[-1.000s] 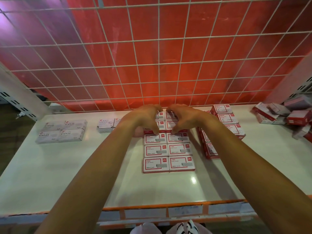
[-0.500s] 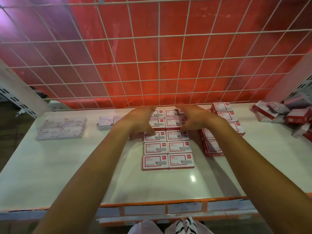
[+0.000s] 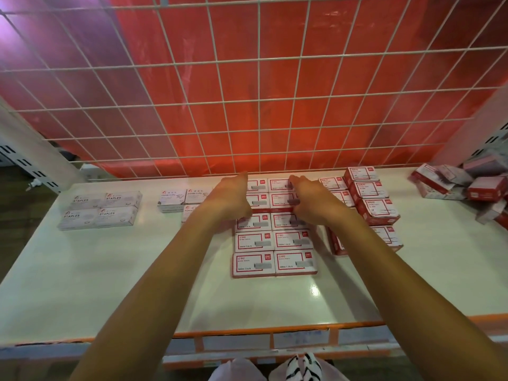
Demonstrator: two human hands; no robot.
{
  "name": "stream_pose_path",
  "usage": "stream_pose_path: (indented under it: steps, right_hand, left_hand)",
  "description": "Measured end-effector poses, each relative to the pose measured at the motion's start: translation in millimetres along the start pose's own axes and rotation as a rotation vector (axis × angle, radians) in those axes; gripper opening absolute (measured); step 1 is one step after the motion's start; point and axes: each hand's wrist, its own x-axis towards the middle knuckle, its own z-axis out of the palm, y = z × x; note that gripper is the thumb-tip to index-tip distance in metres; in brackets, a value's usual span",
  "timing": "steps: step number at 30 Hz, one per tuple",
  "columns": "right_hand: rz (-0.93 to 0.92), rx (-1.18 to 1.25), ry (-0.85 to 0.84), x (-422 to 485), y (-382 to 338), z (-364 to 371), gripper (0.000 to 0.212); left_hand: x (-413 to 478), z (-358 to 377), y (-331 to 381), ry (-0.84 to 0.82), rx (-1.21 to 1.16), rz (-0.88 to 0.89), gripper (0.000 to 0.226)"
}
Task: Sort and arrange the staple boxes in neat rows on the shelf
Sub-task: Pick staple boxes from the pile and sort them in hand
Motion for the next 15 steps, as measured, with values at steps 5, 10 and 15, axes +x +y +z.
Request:
stream_pose_path:
  steps: [5,10,15]
  right_hand:
    - [0.015,0.0,-0.007,-4,-1,7,0.06]
    - [0.052,0.044,-0.027,-13,-8,14,0.078]
    - [0.067,0.102,0.041,-17,-11,15,0.085]
  left_hand:
    - [-4,4,4,0.014,-0.065,-0.031,0.07]
    - [-6,11,8,0.007,-0.07,-0.061,0.084]
    - [-8,20,11,0.035,-0.07,-0.099,0.086]
